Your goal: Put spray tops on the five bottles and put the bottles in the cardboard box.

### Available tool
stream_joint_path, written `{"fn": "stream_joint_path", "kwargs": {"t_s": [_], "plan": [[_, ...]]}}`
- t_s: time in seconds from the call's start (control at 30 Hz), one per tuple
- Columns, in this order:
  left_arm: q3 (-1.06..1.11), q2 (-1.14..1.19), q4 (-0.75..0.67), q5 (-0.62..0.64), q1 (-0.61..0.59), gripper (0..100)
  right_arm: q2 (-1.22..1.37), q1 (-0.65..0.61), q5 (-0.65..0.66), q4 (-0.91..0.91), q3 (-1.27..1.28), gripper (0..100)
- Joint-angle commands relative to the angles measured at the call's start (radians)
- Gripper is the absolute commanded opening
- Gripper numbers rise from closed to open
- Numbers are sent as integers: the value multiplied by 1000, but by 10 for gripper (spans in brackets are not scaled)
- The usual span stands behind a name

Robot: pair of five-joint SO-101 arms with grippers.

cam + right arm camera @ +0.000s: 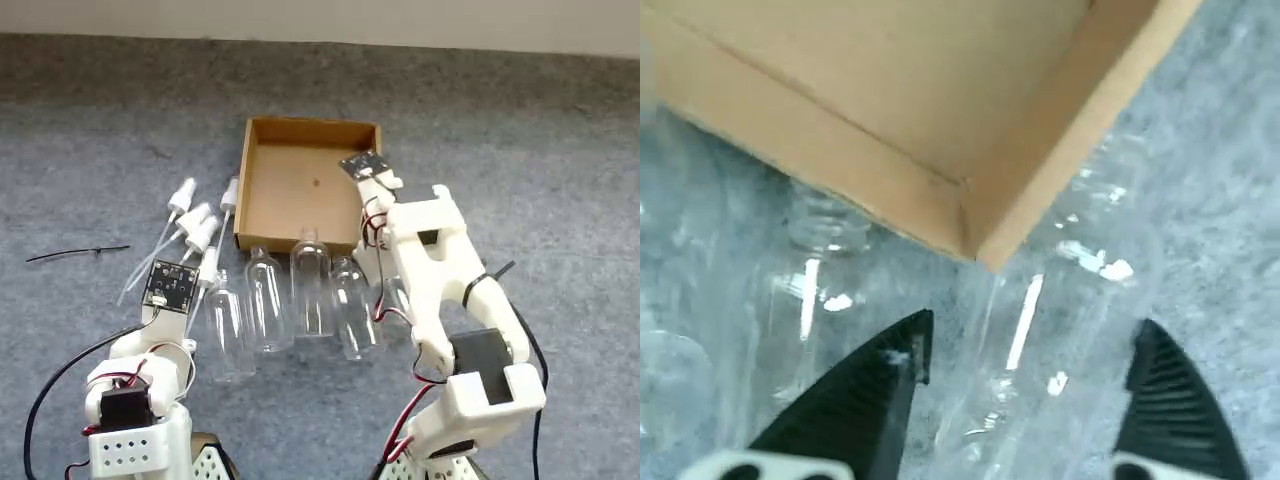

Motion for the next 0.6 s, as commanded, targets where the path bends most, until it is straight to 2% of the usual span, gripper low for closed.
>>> {"fn": "stream_joint_path", "kwargs": {"t_s": [0.0, 0.07, 0.23, 0.37, 0.57], "plan": [[19, -10, -3, 3, -12, 71, -12, 91, -11, -22, -53, 110], [19, -10, -3, 3, -12, 71, -12, 153, -11, -18, -51, 76], [19, -10, -3, 3, -12, 71, -15, 312, 2, -18, -24, 72], [19, -10, -3, 3, -12, 71, -16, 367, 109, -18, 39, 72], [19, -10, -3, 3, -12, 71, -16, 406, 121, -18, 74, 74]]}}
